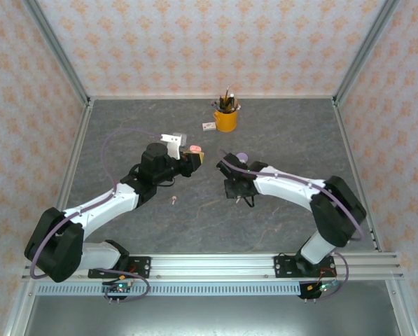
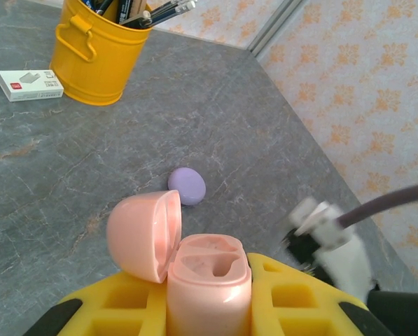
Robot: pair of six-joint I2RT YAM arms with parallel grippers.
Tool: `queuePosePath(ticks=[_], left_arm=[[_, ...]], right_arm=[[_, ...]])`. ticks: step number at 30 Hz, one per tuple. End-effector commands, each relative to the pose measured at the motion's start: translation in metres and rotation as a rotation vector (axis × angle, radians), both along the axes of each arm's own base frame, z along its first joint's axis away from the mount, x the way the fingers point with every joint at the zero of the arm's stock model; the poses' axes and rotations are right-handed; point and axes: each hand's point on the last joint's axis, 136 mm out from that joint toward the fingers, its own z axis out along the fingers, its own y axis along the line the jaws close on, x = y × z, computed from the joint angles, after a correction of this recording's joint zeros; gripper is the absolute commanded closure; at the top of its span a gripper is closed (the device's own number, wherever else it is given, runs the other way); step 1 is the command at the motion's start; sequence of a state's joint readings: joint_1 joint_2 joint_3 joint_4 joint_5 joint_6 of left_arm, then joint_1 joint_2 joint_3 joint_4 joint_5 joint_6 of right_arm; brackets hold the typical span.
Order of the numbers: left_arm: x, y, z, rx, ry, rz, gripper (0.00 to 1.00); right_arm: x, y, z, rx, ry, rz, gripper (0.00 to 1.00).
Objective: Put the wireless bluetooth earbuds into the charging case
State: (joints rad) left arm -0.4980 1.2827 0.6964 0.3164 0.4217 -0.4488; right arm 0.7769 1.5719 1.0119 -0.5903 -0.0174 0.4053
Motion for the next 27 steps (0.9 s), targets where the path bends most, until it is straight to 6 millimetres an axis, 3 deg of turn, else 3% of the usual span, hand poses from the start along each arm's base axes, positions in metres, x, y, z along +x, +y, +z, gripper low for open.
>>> queuePosePath(ticks=[1, 6, 13, 27], left_arm=[[0.0, 0.0, 0.02, -0.043, -0.066, 0.017, 1.0], [-0.003, -0.004, 0.019, -0.05, -0.07, -0.004, 1.0], [-0.006, -0.012, 0.018, -0.049, -0.078, -0.041, 1.0], [-0.01, -0.023, 0.017, -0.04, -0.084, -0.081, 1.0]], right_arm=[[-0.005, -0.016, 0.006, 0.069, 0.013, -0.21, 0.56], [-0.008, -0.027, 0.003, 0.106, 0.014, -0.31, 0.54], [-0.009, -0.033, -0.017, 0.136, 0.073, -0.351, 0.54], [-0.005, -0.013, -0.043, 0.226, 0.124, -0.383, 0.55]])
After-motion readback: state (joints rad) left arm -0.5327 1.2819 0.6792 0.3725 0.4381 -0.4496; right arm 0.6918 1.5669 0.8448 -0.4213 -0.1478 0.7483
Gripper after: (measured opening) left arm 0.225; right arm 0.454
